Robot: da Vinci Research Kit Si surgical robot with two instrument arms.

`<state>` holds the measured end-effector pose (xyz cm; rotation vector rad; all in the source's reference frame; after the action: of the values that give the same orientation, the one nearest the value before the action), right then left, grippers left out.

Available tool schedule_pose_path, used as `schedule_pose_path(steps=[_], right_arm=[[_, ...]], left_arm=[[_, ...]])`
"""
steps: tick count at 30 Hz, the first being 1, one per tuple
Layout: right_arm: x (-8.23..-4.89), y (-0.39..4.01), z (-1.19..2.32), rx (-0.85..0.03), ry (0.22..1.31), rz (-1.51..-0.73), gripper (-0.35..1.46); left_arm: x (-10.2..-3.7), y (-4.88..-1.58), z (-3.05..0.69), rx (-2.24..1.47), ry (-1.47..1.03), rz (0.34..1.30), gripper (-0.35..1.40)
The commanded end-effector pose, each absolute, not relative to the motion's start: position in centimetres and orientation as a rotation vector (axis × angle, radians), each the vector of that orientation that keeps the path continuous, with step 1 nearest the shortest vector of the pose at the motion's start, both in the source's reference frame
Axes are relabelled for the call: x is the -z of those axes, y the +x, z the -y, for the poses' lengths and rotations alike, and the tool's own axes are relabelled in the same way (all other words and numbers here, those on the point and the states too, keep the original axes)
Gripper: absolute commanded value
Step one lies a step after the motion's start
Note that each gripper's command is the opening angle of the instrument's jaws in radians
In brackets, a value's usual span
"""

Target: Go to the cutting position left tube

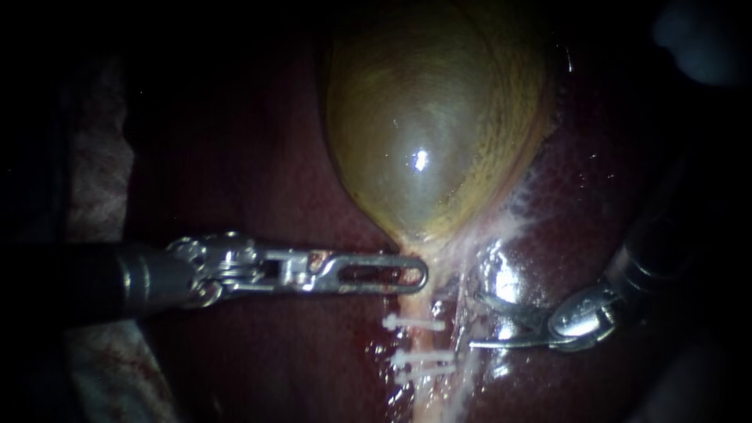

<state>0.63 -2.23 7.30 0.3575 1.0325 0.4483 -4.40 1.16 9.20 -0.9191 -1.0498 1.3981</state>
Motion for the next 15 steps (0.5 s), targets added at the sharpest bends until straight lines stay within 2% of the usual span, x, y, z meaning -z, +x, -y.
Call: schedule_pose_path(steps=[1,10,15], right_arm=[[-7.30,0.63,2.24,-0.453,0.361,-1.033,1.43],[-7.29,0.70,2.28,-0.511,0.388,-1.031,1.43],[-7.27,0.77,2.30,-0.637,0.457,-1.012,1.43]], left_arm=[[-9.15,-4.37,-1.16,-1.397,-0.929,1.049,-0.35],[-8.98,-4.23,-1.20,-1.391,-0.944,1.042,-0.35],[-8.95,-4.24,-1.19,-1.394,-0.947,1.039,-0.35]])
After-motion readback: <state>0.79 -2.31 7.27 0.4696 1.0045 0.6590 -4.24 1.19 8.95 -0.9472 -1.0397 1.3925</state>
